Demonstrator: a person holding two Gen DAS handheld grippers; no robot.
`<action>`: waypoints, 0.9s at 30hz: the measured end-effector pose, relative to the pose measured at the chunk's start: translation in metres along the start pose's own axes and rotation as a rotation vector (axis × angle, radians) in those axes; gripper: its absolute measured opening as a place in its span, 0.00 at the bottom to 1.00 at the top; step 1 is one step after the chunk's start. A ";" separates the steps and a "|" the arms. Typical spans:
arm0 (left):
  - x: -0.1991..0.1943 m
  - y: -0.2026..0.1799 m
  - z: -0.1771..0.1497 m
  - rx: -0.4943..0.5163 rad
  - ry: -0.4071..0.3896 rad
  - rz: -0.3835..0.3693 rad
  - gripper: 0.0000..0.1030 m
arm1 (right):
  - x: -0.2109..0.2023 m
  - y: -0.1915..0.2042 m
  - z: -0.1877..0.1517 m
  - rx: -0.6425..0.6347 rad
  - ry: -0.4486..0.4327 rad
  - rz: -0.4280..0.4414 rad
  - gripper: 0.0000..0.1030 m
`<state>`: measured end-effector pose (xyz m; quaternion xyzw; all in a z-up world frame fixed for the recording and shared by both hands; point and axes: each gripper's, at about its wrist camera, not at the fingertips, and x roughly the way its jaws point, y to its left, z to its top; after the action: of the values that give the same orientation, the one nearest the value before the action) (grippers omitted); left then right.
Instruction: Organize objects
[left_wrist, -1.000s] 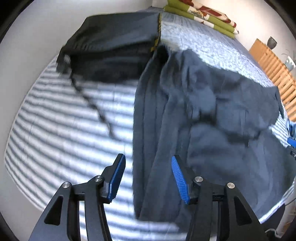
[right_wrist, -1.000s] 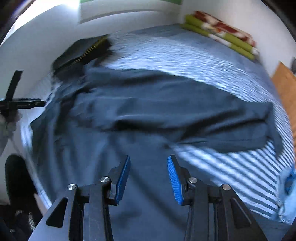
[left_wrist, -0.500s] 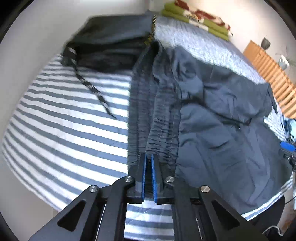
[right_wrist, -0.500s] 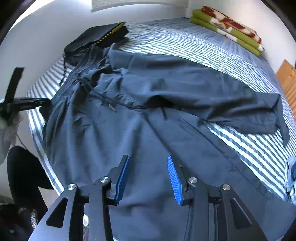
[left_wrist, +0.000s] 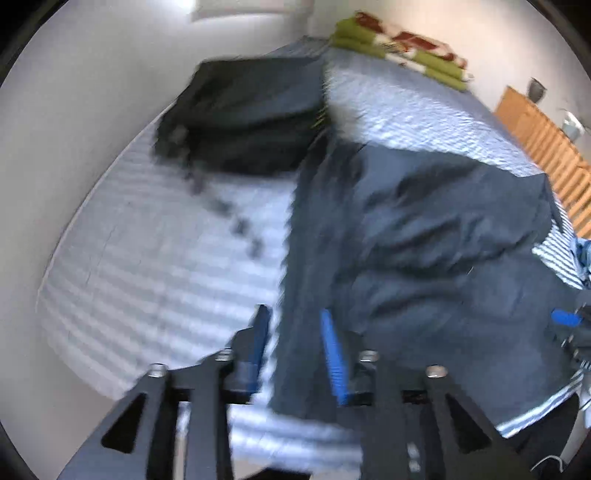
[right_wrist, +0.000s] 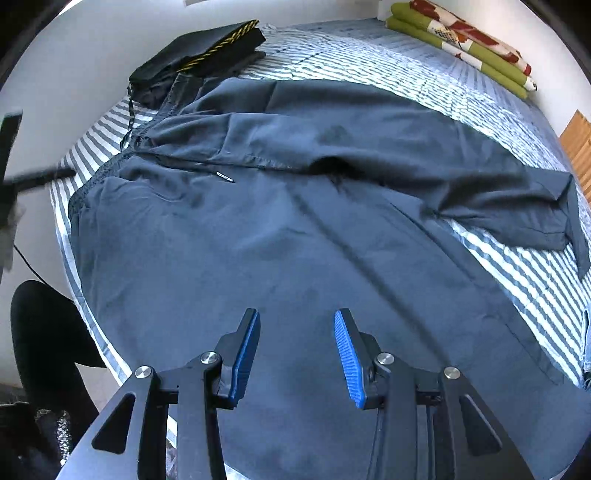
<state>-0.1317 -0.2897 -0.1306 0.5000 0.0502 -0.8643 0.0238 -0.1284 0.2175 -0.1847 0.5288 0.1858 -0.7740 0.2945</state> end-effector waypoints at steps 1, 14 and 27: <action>0.004 -0.009 0.013 0.023 -0.011 0.007 0.51 | -0.001 -0.002 -0.001 0.006 0.000 -0.002 0.37; 0.127 -0.037 0.125 -0.014 0.073 0.140 0.44 | -0.018 -0.071 -0.039 0.172 0.021 -0.041 0.38; 0.095 -0.029 0.131 0.007 -0.023 0.213 0.32 | -0.078 -0.203 -0.059 0.400 -0.075 -0.201 0.40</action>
<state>-0.2948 -0.2745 -0.1459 0.4925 -0.0066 -0.8627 0.1142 -0.1985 0.4267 -0.1390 0.5264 0.0693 -0.8400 0.1118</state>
